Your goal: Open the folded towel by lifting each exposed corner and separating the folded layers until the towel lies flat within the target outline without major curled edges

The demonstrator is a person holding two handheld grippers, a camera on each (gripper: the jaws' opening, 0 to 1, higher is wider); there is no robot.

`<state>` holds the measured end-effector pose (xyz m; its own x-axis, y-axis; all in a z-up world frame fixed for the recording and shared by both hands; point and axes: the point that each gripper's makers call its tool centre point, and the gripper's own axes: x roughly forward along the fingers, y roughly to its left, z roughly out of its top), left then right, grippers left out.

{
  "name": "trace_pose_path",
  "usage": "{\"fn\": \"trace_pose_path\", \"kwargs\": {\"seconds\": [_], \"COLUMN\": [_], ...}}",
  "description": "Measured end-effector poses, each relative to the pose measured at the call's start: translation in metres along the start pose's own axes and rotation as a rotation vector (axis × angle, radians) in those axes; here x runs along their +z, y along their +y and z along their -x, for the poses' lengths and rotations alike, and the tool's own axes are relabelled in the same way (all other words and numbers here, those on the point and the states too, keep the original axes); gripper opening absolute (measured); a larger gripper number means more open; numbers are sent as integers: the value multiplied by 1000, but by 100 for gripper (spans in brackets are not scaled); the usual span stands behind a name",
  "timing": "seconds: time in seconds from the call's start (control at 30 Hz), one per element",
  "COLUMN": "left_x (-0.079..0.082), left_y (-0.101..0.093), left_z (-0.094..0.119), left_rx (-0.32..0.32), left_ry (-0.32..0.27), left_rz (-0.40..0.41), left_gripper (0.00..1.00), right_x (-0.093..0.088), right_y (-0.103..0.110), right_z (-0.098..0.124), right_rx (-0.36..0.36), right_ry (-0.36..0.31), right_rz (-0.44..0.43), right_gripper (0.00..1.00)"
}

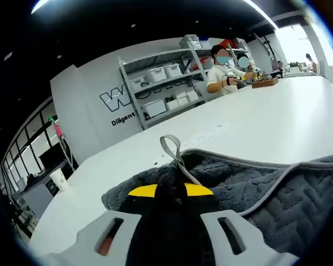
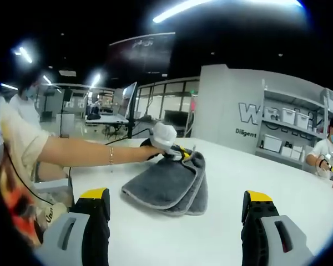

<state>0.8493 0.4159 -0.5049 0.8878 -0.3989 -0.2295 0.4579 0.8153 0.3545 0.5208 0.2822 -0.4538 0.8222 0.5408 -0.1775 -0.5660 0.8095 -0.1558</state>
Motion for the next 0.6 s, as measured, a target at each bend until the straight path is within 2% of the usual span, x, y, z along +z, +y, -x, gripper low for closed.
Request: {"fn": "trace_pose_path", "kwargs": {"seconds": [0.13, 0.27, 0.37, 0.47, 0.6], "left_x": [4, 3, 3, 8, 17], "left_y": [3, 1, 12, 16, 18], "left_z": [2, 1, 1, 4, 8], "left_rx": [-11, -19, 31, 26, 16], "left_ry": [-13, -18, -23, -42, -84], "left_rz": [58, 78, 57, 53, 71], "left_gripper": [30, 42, 58, 69, 92], "right_x": [0, 2, 1, 0, 0], "right_y": [5, 5, 5, 5, 4], "right_z": [-2, -2, -2, -2, -2], "right_rx": [13, 12, 11, 11, 10], "right_ry": [6, -3, -2, -1, 0], "right_rz": [9, 5, 3, 3, 1], "right_gripper": [99, 99, 99, 99, 99]}}
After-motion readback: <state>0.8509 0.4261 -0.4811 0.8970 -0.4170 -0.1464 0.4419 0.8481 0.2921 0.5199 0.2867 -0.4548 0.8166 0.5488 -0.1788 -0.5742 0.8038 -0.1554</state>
